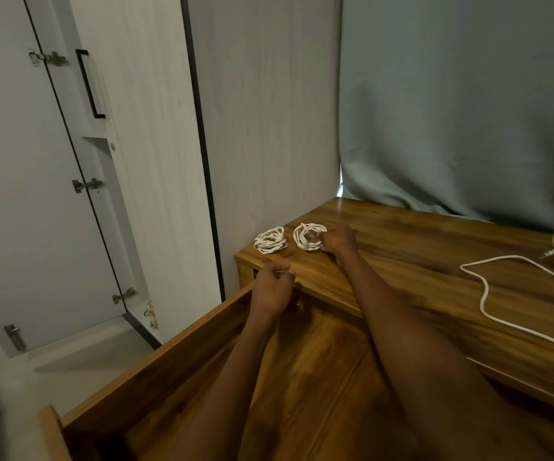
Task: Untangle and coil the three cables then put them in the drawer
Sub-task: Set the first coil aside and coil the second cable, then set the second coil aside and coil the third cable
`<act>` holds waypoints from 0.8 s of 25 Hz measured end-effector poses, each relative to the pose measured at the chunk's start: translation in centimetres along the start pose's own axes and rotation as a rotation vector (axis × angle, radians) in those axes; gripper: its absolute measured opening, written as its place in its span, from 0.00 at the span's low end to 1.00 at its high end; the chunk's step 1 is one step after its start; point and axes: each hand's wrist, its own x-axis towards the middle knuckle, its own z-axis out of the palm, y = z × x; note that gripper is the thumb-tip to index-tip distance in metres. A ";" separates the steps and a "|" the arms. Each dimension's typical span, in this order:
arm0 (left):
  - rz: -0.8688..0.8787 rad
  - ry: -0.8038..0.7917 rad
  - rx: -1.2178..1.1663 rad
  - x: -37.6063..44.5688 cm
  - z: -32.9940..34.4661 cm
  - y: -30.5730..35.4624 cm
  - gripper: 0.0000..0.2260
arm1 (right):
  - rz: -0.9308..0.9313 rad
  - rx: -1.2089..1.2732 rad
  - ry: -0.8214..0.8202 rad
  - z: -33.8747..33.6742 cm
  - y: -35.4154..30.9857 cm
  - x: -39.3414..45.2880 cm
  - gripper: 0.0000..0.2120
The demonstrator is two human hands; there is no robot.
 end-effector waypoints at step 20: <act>0.089 0.010 0.005 0.6 1.3 0.1 0.09 | -0.240 0.013 -0.201 2.2 0.8 1.2 0.20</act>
